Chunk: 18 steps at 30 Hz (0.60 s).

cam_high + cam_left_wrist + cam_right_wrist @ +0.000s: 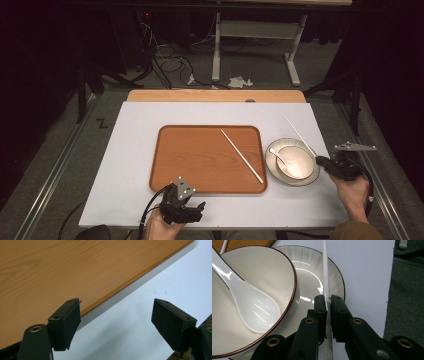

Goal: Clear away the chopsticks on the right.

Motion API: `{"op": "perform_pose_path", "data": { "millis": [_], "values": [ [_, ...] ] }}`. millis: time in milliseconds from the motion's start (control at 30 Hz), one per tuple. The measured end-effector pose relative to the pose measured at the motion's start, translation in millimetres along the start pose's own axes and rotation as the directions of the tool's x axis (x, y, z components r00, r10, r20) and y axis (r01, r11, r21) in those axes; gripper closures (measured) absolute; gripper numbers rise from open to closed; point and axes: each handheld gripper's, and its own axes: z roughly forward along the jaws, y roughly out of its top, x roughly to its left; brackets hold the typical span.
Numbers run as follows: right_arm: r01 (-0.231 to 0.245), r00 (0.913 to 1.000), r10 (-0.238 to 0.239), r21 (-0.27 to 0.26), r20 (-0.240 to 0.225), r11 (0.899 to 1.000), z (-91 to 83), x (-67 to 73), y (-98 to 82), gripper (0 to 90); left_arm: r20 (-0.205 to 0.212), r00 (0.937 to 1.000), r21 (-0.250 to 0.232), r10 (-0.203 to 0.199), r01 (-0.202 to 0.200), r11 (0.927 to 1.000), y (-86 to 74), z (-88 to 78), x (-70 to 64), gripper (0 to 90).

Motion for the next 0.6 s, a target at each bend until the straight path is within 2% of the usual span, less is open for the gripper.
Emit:
{"op": "perform_pose_path", "data": {
  "millis": [167, 433, 600],
  "values": [
    [0.004, 1.0, -0.004, -0.028, 0.004, 1.0, -8.0, 2.7, -0.8, 85.0, 0.009, 0.9999, -0.002, 0.004, -0.004, 1.0, 2.3, 1.8, -0.2, 23.4],
    [-0.006, 0.9998, 0.005, -0.094, -0.02, 0.996, -29.0, 13.0, -0.5, 85.0, 0.025, 0.9995, -0.008, 0.019, -0.019, 0.9998, 8.3, 6.8, -0.9, 23.1],
    [0.029, 0.9986, -0.034, -0.112, -0.04, 0.993, -39.7, 27.6, -0.7, 85.0, 0.031, 0.9993, -0.008, 0.02, -0.019, 0.9998, 14.1, 9.3, -0.4, 22.9]
  ]
}}
